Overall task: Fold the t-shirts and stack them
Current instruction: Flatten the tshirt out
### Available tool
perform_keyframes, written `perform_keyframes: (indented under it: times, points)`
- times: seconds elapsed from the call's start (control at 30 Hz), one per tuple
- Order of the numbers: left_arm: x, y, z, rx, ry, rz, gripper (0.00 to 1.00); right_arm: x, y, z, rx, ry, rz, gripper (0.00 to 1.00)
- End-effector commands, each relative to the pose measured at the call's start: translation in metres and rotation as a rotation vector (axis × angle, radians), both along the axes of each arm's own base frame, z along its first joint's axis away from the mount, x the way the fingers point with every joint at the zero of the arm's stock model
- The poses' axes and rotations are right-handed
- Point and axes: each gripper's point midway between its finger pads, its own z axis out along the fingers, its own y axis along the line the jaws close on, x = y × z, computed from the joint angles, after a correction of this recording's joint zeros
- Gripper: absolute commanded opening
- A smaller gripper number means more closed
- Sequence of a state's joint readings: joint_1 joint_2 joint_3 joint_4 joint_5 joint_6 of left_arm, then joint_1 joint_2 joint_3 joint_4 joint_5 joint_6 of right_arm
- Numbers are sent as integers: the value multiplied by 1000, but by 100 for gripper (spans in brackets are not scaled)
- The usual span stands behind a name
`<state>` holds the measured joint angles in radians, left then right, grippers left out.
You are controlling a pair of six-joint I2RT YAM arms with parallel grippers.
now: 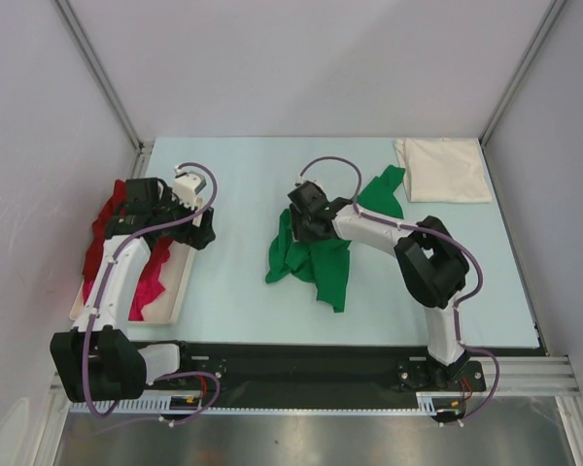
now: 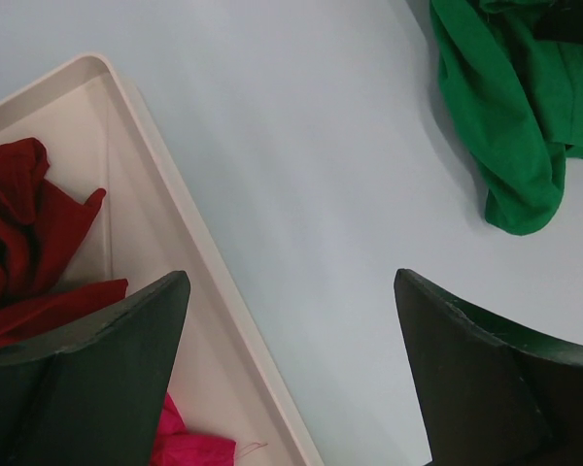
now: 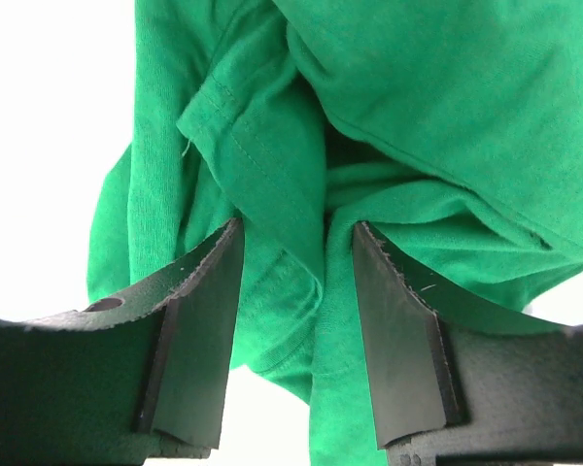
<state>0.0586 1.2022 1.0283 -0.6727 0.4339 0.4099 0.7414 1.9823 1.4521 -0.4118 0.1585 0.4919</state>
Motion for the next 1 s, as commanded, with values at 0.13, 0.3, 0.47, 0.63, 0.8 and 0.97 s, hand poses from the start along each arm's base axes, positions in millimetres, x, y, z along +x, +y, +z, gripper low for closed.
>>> perform_keyframes:
  times: [0.13, 0.3, 0.47, 0.63, 0.8, 0.97]
  points:
    - [4, -4, 11, -16, -52, -24, 92, 12, 9, 11, -181, -111, 20, 48]
    - [3, -4, 8, -19, -40, -24, 92, 9, 11, 28, -235, -155, 31, 0]
    - [3, -3, 11, -15, -47, -25, 92, -14, 63, 105, -86, -233, 203, 0]
    - [4, 2, 23, -15, -81, 0, 92, -57, 100, 208, 250, -268, 409, 0]
    - [6, 10, 47, -16, -139, 20, 93, -64, 36, 231, 323, -257, 351, 0]
    - [4, -1, 61, -51, -161, -49, 93, -30, -65, 176, 324, -174, 186, 0]
